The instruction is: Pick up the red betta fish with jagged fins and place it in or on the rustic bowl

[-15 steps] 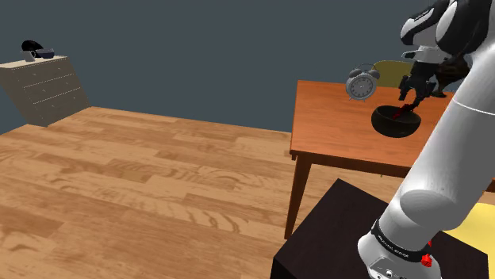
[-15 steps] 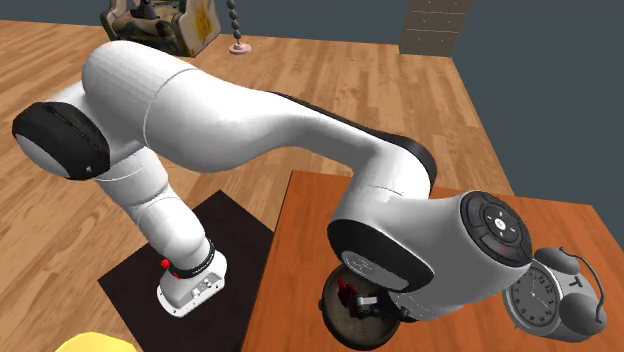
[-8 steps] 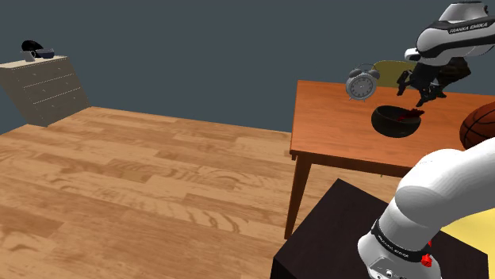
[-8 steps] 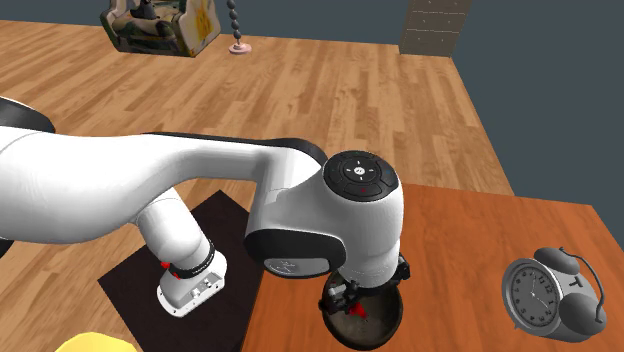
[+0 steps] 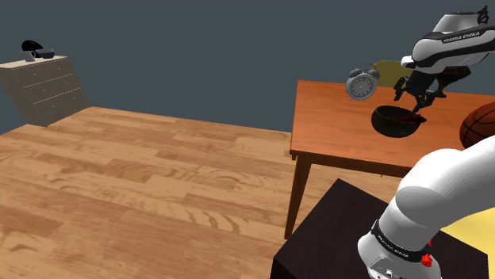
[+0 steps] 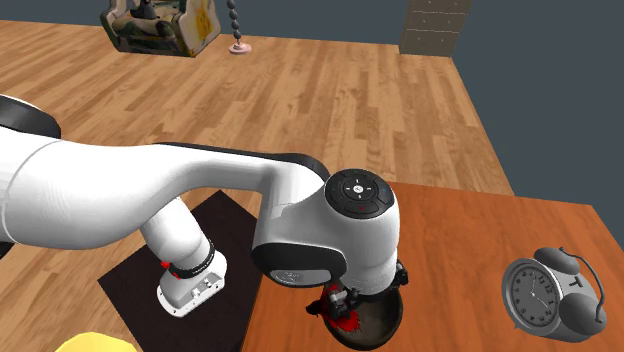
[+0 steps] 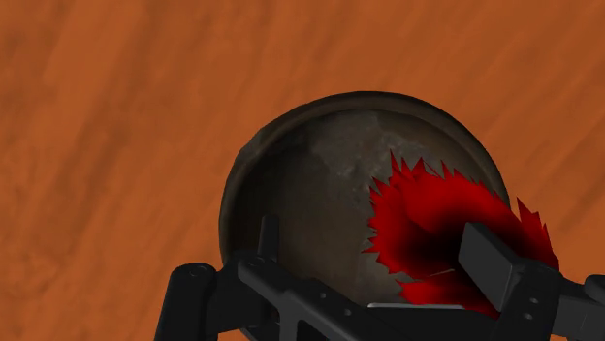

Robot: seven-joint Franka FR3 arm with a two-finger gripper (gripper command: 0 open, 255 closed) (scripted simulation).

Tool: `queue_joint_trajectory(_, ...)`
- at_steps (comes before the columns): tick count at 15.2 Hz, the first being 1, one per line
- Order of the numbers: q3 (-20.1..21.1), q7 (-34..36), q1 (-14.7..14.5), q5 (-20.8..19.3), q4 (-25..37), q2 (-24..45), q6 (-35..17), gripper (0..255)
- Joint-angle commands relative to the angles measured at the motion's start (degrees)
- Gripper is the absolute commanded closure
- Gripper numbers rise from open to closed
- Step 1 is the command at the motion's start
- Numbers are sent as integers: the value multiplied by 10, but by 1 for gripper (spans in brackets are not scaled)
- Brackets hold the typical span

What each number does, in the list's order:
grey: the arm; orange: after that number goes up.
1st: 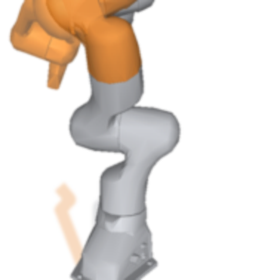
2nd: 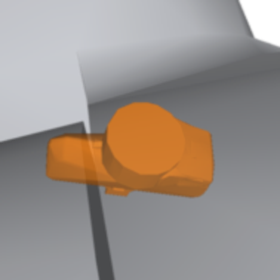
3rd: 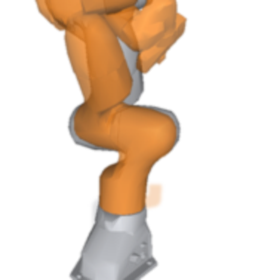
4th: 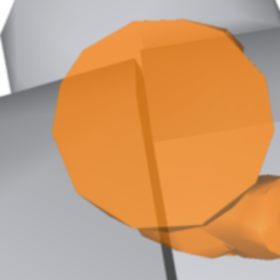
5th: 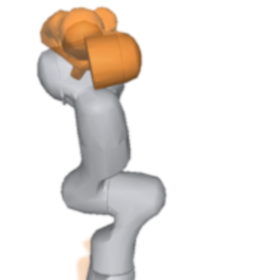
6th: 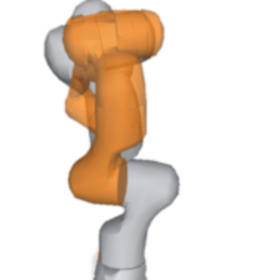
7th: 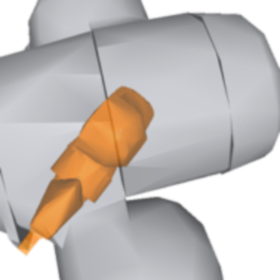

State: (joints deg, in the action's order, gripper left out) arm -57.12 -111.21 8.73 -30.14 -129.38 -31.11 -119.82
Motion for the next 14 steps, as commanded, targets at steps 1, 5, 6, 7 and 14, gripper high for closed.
queue_joint_trajectory(1,-1,0,0,0,0,0,-1,0)
queue_joint_trajectory(5,-1,0,0,0,0,0,-1,255)
queue_joint_trajectory(6,-1,0,0,0,0,0,-1,255)
queue_joint_trajectory(7,-1,0,0,0,0,0,-1,255)
queue_joint_trajectory(14,-1,0,0,0,0,0,-1,255)
